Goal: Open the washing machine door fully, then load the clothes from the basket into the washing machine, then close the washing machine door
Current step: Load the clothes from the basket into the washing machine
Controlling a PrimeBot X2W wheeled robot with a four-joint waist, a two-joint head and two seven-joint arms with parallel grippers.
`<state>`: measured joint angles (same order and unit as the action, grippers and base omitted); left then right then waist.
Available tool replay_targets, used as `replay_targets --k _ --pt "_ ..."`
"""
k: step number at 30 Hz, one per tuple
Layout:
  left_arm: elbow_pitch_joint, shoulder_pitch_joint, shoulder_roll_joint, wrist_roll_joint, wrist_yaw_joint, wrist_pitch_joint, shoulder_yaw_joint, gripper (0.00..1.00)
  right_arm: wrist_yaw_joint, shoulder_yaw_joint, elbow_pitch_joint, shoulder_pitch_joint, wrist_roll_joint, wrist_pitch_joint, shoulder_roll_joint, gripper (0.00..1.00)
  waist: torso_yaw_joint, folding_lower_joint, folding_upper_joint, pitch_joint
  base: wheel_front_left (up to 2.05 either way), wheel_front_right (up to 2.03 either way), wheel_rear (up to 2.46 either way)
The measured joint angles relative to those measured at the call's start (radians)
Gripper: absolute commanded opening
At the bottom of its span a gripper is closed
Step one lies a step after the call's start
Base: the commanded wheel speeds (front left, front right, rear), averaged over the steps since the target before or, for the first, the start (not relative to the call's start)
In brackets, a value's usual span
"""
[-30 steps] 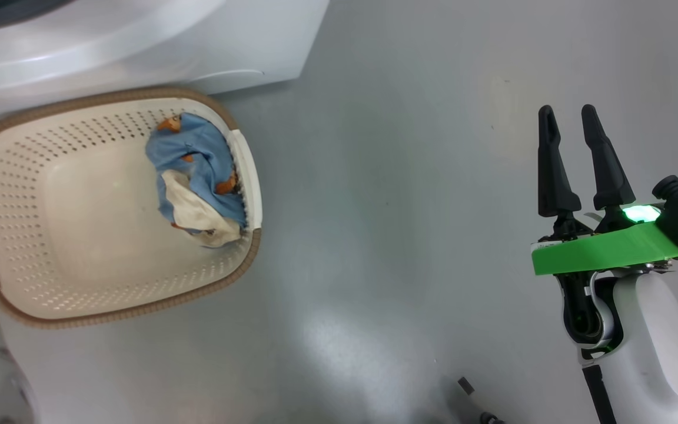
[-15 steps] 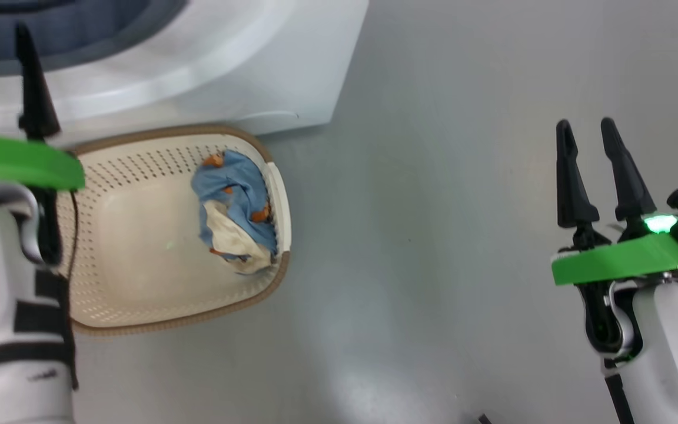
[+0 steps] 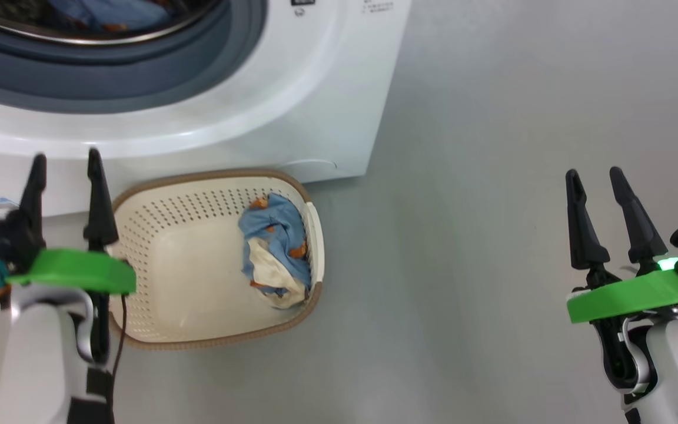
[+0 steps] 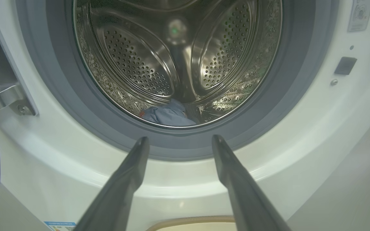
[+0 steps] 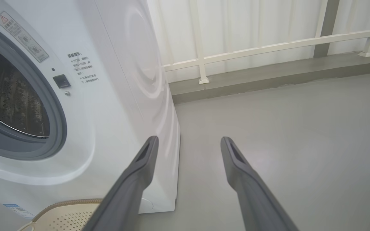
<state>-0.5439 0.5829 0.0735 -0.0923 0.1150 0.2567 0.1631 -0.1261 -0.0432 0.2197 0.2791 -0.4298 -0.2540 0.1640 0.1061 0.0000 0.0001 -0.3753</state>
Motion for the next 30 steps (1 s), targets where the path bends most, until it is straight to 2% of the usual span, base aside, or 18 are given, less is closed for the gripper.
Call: replay_targets --k 30 --pt "0.256 -0.425 -0.032 0.013 -0.001 0.000 0.013 1.00 0.000 0.013 0.019 -0.150 0.000 0.000 0.024 1.00 -0.078 0.0000 0.0000 0.206 0.00 0.00 0.00"
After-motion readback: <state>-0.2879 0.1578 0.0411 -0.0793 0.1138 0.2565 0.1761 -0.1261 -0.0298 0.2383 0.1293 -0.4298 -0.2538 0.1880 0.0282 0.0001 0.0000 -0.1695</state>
